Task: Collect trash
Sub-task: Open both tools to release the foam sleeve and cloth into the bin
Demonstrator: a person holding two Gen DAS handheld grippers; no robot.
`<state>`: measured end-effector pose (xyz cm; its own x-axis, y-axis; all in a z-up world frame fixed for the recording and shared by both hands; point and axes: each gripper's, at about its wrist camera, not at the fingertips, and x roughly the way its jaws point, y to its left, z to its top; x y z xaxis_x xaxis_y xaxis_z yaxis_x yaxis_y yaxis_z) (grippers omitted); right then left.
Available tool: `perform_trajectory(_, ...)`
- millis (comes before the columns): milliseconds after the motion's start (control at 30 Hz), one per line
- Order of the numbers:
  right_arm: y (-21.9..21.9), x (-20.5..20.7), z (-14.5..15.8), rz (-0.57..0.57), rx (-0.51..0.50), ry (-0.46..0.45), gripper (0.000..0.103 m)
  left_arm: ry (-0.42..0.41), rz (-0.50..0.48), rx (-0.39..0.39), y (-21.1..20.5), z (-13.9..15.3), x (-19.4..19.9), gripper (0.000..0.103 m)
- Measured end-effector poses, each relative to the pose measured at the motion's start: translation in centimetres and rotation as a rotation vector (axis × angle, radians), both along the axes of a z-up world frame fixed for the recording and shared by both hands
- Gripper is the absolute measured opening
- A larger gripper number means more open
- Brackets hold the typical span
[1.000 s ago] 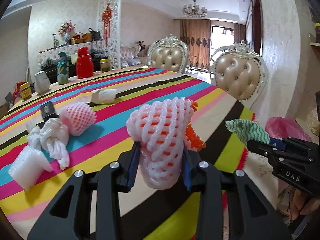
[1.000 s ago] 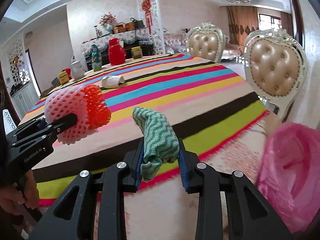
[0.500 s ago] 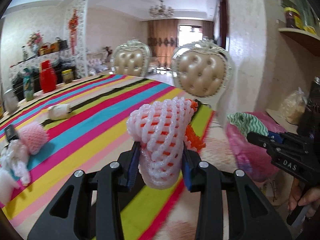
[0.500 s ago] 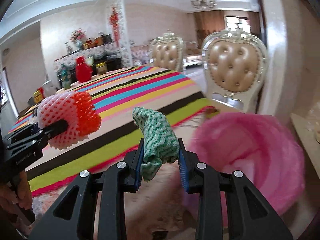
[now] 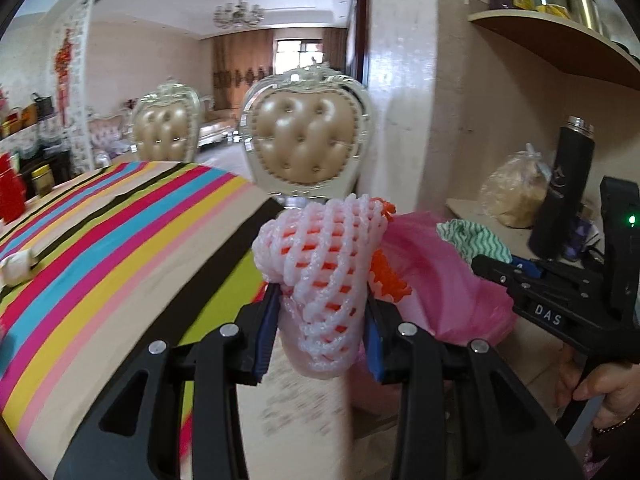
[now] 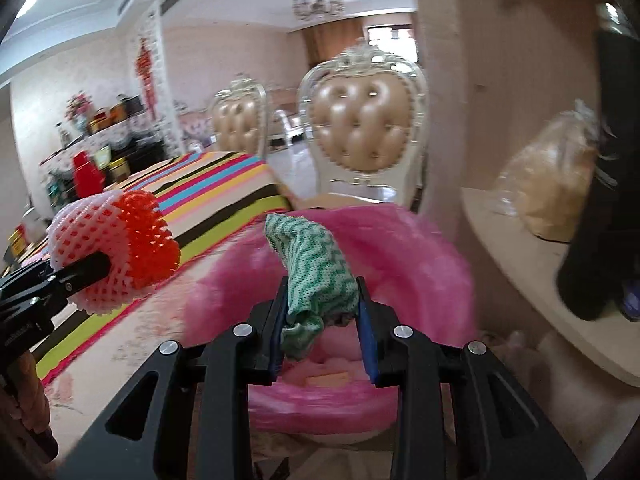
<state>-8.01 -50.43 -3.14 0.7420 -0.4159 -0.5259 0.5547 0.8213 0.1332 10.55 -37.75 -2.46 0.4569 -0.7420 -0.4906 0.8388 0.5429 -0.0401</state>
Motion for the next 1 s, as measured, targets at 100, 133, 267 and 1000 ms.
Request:
perform_trajectory(100,-1.6,-0.9,-0.2,-0.039,0.005,-0.003,0.031,0.006,-0.039,-0.007,-2.4,0.0,-0.4,0.036)
perform_trajectory(133,-2.0,-1.0,-0.2,-0.047,0.007,-0.005,0.031,0.007,-0.049,-0.009,-2.9,0.1,-0.7,0.036)
perform_trajectory(267,-3.4,-1.7,-0.4,-0.073,0.012,-0.008,0.031,0.014,-0.088,-0.013,-5.5,-0.1,-1.2,0.037)
perform_trajectory(1000,-4.2,-0.1,0.5,-0.043,0.055,-0.060,0.057,0.035,0.063,0.003,-2.0,-0.6,3.5,0.091)
